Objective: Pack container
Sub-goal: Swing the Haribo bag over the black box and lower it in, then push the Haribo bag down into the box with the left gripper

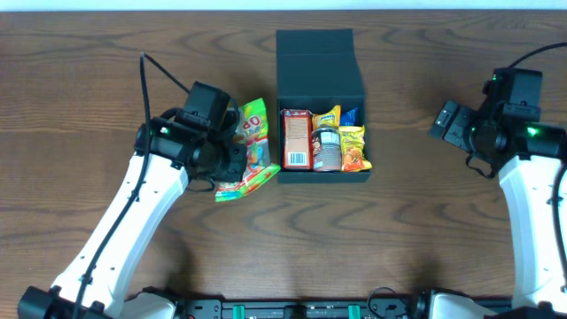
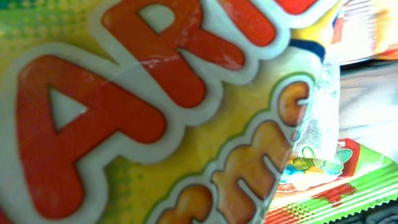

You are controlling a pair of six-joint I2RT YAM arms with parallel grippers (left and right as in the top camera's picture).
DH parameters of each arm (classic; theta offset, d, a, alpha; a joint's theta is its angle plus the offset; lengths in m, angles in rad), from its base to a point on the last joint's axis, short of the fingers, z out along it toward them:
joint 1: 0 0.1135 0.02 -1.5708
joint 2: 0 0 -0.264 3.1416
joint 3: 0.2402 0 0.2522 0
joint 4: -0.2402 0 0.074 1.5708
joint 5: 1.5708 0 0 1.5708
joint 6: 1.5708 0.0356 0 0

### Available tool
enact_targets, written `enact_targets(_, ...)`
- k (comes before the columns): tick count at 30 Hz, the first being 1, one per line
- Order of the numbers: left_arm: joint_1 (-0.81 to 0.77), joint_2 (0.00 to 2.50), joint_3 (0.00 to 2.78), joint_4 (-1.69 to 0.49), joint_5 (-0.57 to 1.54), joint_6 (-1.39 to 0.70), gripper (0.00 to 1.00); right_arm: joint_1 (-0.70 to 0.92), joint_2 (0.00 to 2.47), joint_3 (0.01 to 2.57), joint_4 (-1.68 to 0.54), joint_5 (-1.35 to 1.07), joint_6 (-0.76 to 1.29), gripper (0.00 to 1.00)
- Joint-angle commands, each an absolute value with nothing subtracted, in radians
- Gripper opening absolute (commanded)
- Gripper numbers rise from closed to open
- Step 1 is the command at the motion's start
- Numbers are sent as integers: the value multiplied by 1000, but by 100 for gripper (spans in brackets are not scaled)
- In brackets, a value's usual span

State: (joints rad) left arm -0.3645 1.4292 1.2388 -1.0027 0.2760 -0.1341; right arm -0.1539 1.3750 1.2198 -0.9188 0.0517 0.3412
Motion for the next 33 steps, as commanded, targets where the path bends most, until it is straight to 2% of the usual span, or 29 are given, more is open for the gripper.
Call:
enact_targets(1,-371,1414,1280,-974,341,-101,14,-159,1377,1215,-919,52,351,99)
enact_targets(13,-498,1421,1281,-786,310,-191,17,-159,1377,1215,-918,52,351,99)
enact_targets(19,-511,1439,1281,-682,414,-171,17,-159,1377,1215,-918,52,351,99)
enact_targets(27,-513,1602,1281,-611,525,-96,17,-159,1377,1215,-918,52,351,99)
enact_targets(33,-513,1715,1281,-537,528,-89,17,-159,1377,1215,-918,52,351,99)
